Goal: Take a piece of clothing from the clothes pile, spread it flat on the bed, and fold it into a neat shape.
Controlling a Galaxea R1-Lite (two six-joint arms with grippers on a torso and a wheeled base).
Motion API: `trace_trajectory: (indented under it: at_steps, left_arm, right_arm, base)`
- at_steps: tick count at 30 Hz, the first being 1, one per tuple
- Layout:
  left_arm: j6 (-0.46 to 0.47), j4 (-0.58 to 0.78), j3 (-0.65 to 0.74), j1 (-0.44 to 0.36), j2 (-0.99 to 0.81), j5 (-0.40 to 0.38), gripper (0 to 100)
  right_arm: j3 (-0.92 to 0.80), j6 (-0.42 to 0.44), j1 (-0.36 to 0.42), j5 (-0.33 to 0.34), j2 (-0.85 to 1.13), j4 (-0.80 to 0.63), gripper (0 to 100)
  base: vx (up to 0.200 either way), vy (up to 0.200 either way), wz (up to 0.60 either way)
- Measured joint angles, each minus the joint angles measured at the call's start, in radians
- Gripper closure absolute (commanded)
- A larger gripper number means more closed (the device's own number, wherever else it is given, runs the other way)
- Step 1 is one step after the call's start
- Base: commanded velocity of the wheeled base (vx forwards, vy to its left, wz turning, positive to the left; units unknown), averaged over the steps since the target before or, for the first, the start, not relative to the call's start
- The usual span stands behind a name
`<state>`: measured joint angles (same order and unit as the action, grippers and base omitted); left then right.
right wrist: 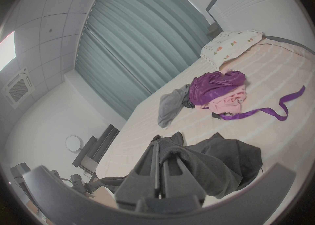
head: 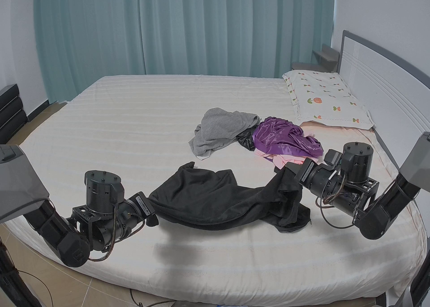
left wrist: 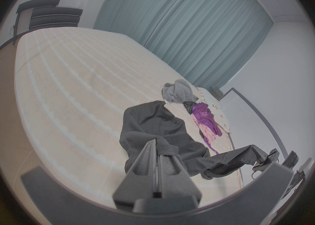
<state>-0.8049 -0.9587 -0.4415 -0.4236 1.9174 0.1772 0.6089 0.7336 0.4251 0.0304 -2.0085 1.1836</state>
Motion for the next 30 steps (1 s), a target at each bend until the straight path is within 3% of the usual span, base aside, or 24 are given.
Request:
trace_trajectory:
  at_steps: [9,15,30]
  left_arm:
    - [-0.038,-0.002,0.037,-0.003,0.022,-0.009,100]
    - [-0.068,-0.024,0.048,0.004,0.022,-0.035,100]
    - [-0.067,-0.112,0.064,0.004,0.021,-0.013,100]
  right_arm:
    - [-0.033,0.004,-0.013,0.000,-0.015,0.003,100]
    - [-0.042,0.006,-0.026,0.003,-0.014,0.004,100]
    - [-0.067,0.004,-0.014,0.001,0.001,0.055,100]
  base:
    - [0.000,0.000,0.00]
    - [-0.200,0.000,0.00]
    - [0.000,0.000,0.00]
